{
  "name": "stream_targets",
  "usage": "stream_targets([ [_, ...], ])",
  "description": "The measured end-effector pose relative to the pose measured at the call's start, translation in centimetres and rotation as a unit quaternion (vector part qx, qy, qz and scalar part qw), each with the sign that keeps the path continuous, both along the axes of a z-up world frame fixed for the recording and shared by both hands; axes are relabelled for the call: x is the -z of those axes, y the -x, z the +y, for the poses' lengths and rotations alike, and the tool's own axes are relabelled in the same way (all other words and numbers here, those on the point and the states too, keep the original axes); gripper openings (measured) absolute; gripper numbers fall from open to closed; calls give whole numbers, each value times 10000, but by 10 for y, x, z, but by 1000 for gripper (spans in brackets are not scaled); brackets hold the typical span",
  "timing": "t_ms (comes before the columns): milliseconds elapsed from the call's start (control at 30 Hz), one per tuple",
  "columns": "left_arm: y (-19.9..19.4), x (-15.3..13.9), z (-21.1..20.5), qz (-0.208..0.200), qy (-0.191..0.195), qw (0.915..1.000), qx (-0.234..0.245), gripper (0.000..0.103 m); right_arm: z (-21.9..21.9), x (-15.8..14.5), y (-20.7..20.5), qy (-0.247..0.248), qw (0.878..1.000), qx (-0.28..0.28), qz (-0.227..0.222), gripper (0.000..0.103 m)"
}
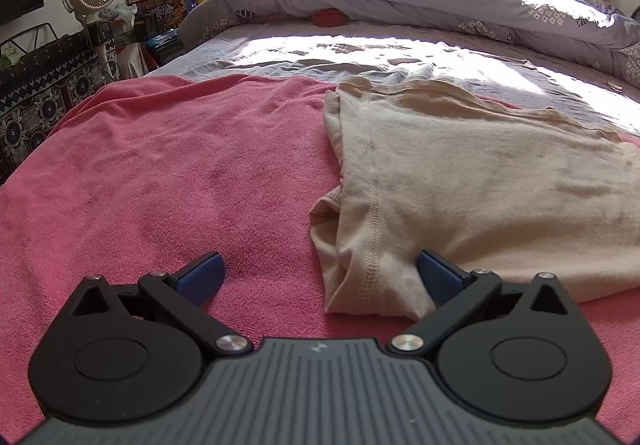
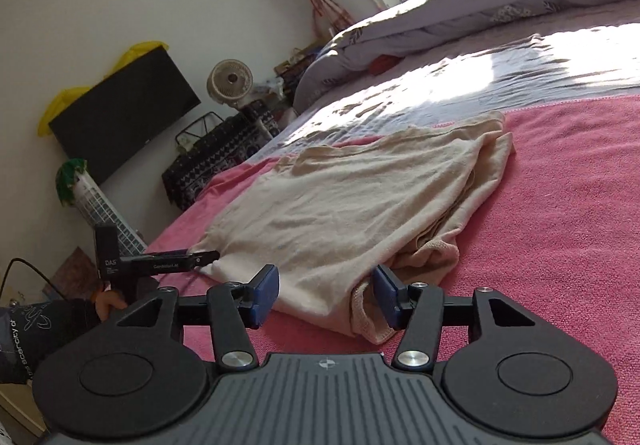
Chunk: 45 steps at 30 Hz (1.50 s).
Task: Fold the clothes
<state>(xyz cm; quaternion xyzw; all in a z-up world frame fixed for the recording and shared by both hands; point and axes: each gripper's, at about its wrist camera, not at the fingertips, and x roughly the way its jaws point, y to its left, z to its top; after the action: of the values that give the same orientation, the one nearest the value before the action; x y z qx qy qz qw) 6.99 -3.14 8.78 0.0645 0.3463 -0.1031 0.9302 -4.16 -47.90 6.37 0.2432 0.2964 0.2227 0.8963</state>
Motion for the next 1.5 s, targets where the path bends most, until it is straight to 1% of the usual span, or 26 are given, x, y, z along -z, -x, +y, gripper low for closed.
stream_targets([
  [67, 0, 0, 0, 4, 14, 10000, -1, 103, 3, 2, -11, 77, 9999, -142, 57, 62],
  [100, 0, 0, 0, 1, 12, 10000, -1, 103, 3, 4, -16, 42, 9997, -231, 90, 62],
  [167, 0, 0, 0, 5, 26, 10000, -4, 103, 0, 10, -24, -303, 9983, -469, 164, 65],
  [233, 0, 0, 0, 9, 32, 10000, -12, 103, 3, 12, -31, -438, 9967, -647, 202, 69],
  [500, -1, -1, 0, -1, 41, 10000, -23, 103, 15, 18, -59, -977, 9853, -1355, 353, 72],
  [533, -1, -1, 0, 0, 41, 10000, -24, 103, 16, 19, -63, -1044, 9833, -1443, 372, 74],
  [567, -1, -1, -1, 0, 40, 10000, -24, 103, 18, 19, -66, -1110, 9812, -1530, 391, 79],
  [600, -1, -1, -1, 0, 40, 10000, -25, 103, 20, 20, -68, -1135, 9800, -1586, 399, 81],
  [633, -1, -1, -1, 0, 37, 10000, -24, 103, 22, 19, -66, -1075, 9810, -1568, 380, 82],
  [700, -2, -1, -1, 3, 40, 10000, -24, 103, 21, 20, -57, -1071, 9823, -1493, 367, 78],
  [733, -1, -1, -1, 5, 45, 10000, -25, 103, 19, 21, -53, -1096, 9829, -1426, 406, 65],
  [767, -2, -1, -1, 5, 48, 10000, -25, 103, 15, 24, -50, -1129, 9835, -1310, 521, 47],
  [800, -2, -1, -1, 4, 50, 10000, -24, 103, 11, 28, -48, -1151, 9841, -1187, 656, 36],
  [833, -2, -1, -1, 4, 53, 10000, -24, 103, 7, 32, -47, -1163, 9842, -1069, 804, 15],
  [867, -2, -1, -1, 4, 55, 10000, -24, 103, 4, 35, -46, -1202, 9836, -998, 896, 8],
  [900, -2, -1, -1, 4, 58, 10000, -24, 103, 3, 36, -45, -1200, 9836, -946, 960, 8],
  [1000, -2, 0, -2, 0, 40, 10000, -25, 103, 4, 34, -41, -951, 9864, -889, 1003, 5],
  [1067, -2, 0, -2, -2, 30, 10000, -23, 103, -3, 35, -37, -933, 9867, -786, 1074, 2],
  [1200, -2, 0, -1, -6, 39, 10000, -18, 103, -19, 36, -22, -953, 9875, -594, 1108, 2],
  [1400, -2, 0, -1, -6, 53, 10000, -16, 103, -30, 39, -16, -1202, 9854, -416, 1129, 3],
  [1467, -2, 0, 0, -7, 65, 10000, -16, 103, -37, 43, -16, -1513, 9810, -338, 1167, 6],
  [1500, -2, 0, 0, -11, 67, 10000, -17, 103, -41, 47, -16, -1779, 9762, -273, 1213, 7],
])
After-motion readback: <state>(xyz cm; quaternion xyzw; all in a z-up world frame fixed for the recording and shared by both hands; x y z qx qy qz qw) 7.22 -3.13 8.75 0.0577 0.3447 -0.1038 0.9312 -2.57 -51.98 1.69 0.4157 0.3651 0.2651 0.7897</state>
